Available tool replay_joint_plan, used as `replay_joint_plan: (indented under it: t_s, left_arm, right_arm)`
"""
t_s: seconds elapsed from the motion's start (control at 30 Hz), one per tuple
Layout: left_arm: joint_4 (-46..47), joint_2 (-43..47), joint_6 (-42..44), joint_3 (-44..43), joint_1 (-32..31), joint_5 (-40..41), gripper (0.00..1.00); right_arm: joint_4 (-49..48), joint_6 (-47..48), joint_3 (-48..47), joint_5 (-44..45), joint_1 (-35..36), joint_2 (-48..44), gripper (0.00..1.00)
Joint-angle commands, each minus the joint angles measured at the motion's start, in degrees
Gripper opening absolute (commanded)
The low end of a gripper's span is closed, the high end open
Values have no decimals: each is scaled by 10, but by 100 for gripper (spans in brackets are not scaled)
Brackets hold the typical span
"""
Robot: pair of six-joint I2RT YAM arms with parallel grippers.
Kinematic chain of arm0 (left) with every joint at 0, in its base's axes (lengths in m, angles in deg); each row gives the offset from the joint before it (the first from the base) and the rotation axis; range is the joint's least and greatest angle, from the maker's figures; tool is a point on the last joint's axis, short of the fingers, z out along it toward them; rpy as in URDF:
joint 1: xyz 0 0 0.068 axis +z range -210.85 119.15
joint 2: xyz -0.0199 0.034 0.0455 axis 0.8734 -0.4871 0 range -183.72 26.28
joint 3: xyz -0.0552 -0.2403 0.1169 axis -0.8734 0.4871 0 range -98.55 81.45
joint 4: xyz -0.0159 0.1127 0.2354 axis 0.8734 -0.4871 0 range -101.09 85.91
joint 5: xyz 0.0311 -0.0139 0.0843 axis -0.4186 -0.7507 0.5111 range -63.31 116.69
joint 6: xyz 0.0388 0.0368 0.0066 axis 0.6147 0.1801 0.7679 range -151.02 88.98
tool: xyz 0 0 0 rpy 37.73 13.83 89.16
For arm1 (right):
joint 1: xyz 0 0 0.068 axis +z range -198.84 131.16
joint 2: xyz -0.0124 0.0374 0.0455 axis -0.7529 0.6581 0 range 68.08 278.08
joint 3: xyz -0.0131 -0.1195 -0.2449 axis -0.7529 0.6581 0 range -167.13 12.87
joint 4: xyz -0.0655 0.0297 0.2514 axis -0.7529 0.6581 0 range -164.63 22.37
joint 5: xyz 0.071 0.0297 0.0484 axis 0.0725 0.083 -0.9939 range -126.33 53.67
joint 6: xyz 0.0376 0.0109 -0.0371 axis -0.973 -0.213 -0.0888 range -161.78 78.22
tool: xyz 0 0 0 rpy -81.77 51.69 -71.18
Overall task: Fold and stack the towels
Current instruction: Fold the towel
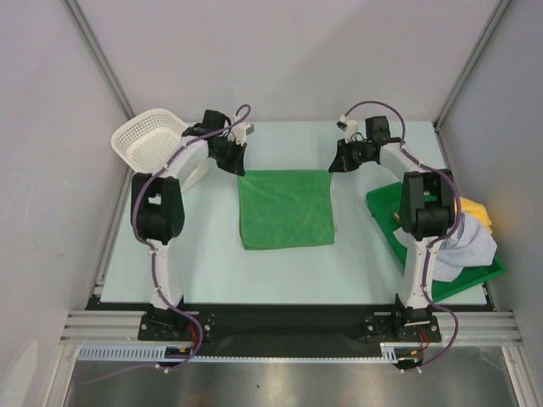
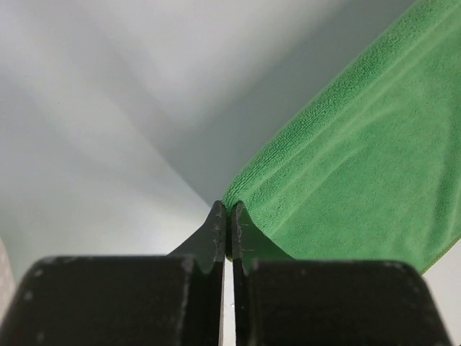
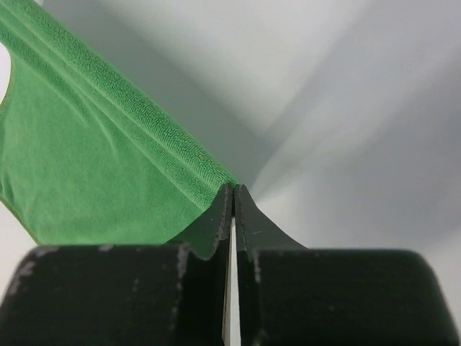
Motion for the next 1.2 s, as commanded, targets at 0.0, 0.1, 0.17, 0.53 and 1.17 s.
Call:
replay_joint_plan:
  t_s: [0.0, 0.1, 0.17, 0.53, 1.17]
  left_arm:
    - [23, 54, 22, 27, -8, 31, 0]
    - [35, 79, 21, 63, -17, 44, 0]
    - [48, 103, 18, 92, -26, 60, 0]
    - [93, 214, -16, 223, -52, 90, 0]
    - [116, 305, -86, 396, -101, 93, 0]
  right_arm:
    - [-40, 7, 31, 21, -4, -65, 0]
    - [-52, -6, 77, 25, -3, -101, 0]
    - [-74, -20, 125, 28, 0, -133, 0]
    - [-118, -73, 287, 84, 23, -265, 0]
    - [-152, -168, 455, 138, 53, -398, 0]
